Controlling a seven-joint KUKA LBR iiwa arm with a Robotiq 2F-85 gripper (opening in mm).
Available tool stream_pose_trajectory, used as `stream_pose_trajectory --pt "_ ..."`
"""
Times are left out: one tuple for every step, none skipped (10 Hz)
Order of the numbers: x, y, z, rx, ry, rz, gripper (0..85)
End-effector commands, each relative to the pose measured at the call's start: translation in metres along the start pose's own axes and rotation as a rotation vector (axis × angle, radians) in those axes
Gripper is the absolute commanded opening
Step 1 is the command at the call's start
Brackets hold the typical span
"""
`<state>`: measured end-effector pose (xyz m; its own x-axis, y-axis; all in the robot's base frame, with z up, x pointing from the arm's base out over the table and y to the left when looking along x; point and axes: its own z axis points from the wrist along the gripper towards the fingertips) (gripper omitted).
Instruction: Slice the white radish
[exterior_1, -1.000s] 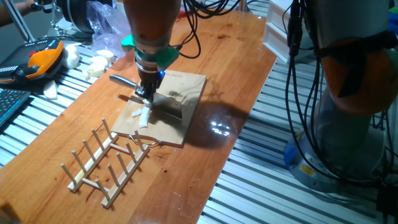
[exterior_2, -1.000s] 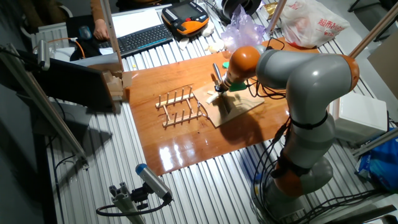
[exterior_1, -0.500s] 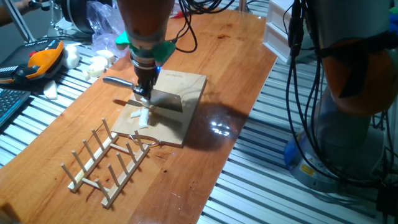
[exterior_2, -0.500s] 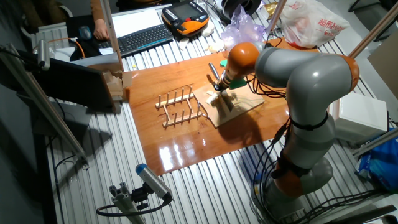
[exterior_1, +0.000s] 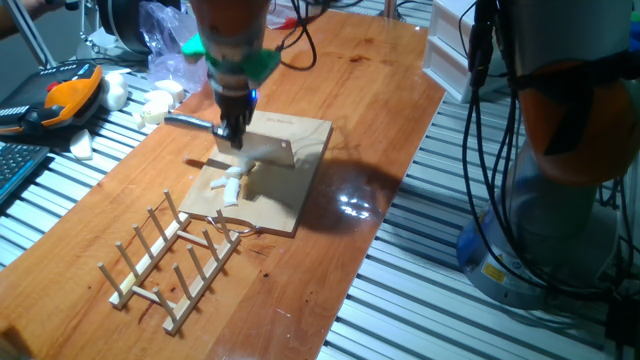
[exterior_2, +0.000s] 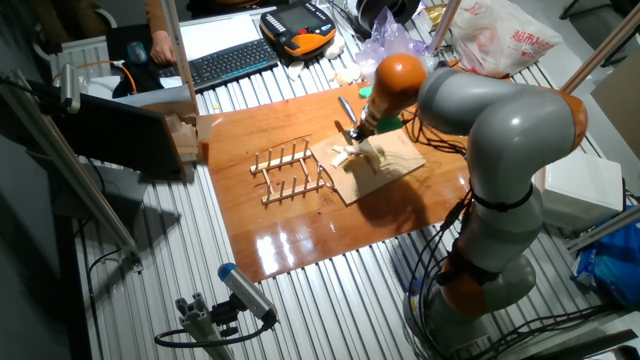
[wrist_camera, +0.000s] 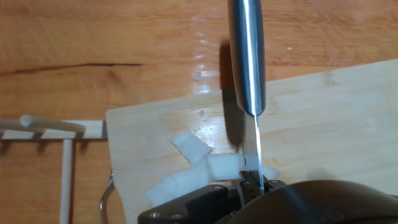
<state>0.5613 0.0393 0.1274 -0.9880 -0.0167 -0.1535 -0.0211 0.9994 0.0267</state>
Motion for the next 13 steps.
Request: stream_pose_trajectory --pt "0.0 -0.001 0.0 0.006 -0.002 0.012 0.0" --pt "0.0 -0.001 0.001 0.025 -0.008 0.032 0.0" --pt "0.0 -0.001 0.002 0.029 -0.008 0.053 0.0" --pt "0.001 -0.002 0.005 0.029 -0.011 0.056 0.0" --pt "0.002 -0.003 0.009 0.03 -0.019 0.056 0.0" --pt "0.002 -0.005 0.013 0.029 -0.023 0.053 0.0" --pt "0.002 -0.005 0.016 0.024 -0.025 0.052 0.0" --pt "0.002 -0.005 0.017 0.023 -0.025 0.051 0.0" --pt "0.002 -0.005 0.018 0.021 -0.025 0.051 0.0" --pt "0.002 -0.005 0.019 0.02 -0.025 0.051 0.0" --pt "0.002 -0.005 0.021 0.018 -0.026 0.051 0.0" --pt "0.002 -0.005 0.021 0.018 -0.028 0.05 0.0" --pt "0.002 -0.005 0.022 0.018 -0.028 0.05 0.0"
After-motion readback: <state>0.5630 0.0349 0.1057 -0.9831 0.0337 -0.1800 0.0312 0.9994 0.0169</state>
